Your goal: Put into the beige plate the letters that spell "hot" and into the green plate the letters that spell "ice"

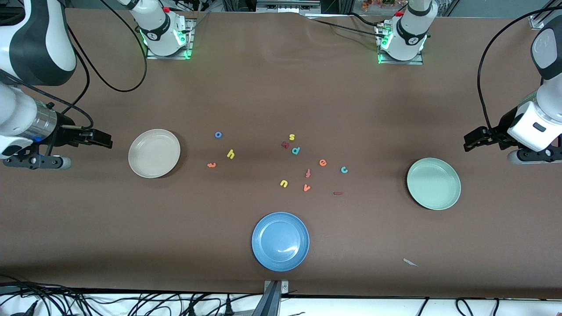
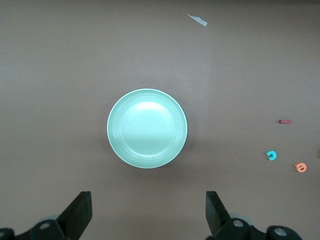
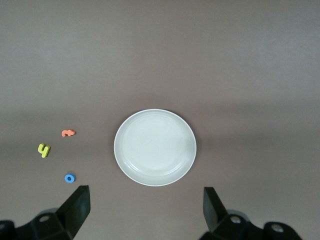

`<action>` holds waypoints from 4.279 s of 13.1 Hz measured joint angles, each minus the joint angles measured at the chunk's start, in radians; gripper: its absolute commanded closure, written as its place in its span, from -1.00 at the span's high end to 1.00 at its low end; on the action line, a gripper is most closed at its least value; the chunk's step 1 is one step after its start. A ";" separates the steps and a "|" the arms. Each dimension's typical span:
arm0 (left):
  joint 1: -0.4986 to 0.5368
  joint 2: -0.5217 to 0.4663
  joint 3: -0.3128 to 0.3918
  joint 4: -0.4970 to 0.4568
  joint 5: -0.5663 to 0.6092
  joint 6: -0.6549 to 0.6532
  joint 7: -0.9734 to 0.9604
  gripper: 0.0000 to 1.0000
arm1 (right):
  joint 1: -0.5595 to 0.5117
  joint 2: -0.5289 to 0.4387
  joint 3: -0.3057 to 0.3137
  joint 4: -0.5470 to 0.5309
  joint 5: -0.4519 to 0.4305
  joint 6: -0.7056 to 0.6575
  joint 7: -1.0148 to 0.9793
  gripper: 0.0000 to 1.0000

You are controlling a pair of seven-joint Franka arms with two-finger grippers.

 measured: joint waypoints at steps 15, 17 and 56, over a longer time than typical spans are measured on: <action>0.000 0.001 0.000 0.000 0.000 0.005 0.000 1.00 | 0.027 0.000 0.001 -0.004 0.000 0.003 0.002 0.99; 0.000 0.003 0.000 0.000 0.000 0.009 0.000 1.00 | 0.027 0.000 0.001 -0.005 0.000 0.003 0.002 0.99; -0.288 0.478 -0.170 -0.212 0.202 0.652 -0.823 0.94 | 0.344 0.141 0.071 -0.489 0.000 0.560 0.391 0.99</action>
